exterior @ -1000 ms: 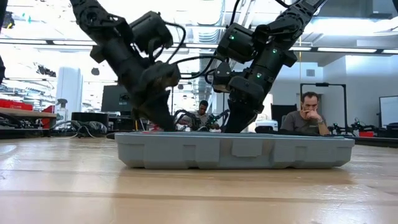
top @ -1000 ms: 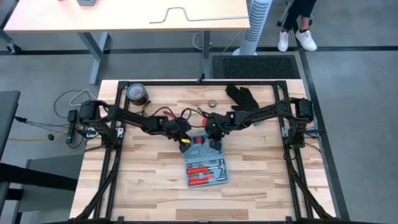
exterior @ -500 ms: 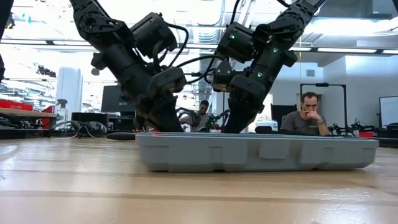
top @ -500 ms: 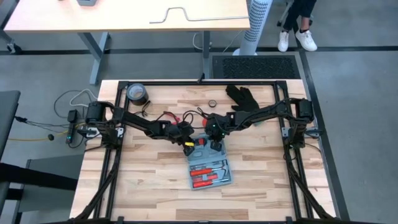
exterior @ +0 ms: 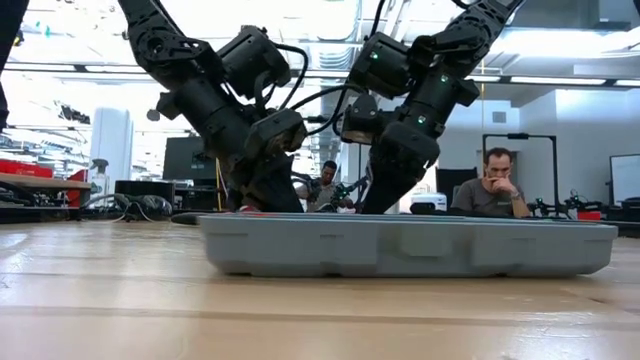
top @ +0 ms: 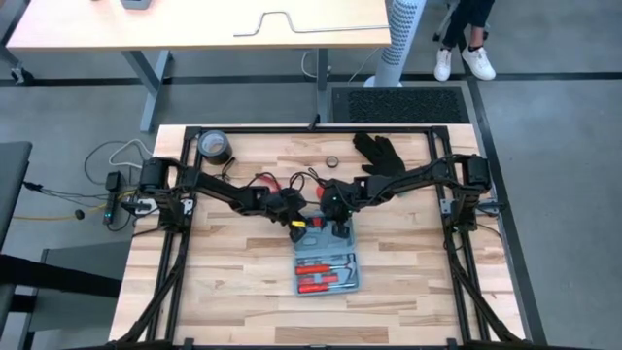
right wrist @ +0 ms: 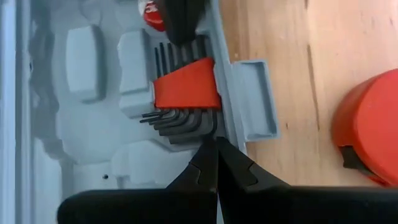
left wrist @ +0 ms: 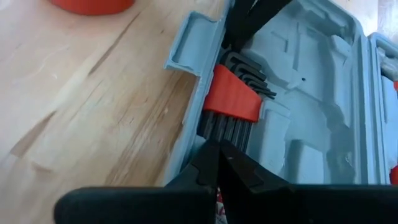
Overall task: Prefit tool cases
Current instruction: Remove the orange hex key set from the gray prefit tool case
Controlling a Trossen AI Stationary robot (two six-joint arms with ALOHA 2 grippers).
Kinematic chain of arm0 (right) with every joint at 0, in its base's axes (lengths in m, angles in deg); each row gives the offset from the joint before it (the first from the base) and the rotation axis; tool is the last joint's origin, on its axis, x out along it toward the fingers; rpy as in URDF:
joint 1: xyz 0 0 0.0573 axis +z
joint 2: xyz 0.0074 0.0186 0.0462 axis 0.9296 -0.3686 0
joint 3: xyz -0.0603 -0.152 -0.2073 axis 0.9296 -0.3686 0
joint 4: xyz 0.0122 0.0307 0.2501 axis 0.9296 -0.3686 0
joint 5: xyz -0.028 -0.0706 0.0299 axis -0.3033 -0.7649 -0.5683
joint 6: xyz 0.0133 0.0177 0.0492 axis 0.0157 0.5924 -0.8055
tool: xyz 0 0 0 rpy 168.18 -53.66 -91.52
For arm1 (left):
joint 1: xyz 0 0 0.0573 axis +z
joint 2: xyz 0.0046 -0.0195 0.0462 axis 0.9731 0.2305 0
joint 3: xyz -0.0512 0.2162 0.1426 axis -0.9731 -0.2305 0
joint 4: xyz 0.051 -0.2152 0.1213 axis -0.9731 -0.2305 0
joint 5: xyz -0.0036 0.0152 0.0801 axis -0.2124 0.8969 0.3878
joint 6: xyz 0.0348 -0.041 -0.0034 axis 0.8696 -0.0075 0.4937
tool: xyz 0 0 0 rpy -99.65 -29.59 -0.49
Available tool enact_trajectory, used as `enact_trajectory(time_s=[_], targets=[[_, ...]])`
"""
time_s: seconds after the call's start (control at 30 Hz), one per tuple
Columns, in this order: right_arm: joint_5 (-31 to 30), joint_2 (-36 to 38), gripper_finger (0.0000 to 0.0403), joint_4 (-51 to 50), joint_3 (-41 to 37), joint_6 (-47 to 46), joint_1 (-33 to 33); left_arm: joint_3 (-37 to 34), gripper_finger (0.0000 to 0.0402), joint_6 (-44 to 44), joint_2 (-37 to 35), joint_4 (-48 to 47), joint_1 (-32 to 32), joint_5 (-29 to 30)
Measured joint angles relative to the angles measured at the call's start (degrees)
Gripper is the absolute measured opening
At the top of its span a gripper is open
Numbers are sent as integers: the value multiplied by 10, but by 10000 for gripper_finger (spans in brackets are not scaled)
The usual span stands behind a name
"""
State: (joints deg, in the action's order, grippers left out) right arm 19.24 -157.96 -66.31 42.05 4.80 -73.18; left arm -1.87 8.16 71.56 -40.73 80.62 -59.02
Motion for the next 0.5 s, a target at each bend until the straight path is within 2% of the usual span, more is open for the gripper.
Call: enact_trajectory(time_s=[0.13,0.33,0.5], targets=[[5,0,0,-10,0,-4,-1,24,0,14,-18,-44,1,0],[19,1,0,-2,-8,-19,-8,40,0,29,-56,-141,-7,46],[23,2,0,4,-12,-23,-8,38,0,33,-45,-139,-12,49]])
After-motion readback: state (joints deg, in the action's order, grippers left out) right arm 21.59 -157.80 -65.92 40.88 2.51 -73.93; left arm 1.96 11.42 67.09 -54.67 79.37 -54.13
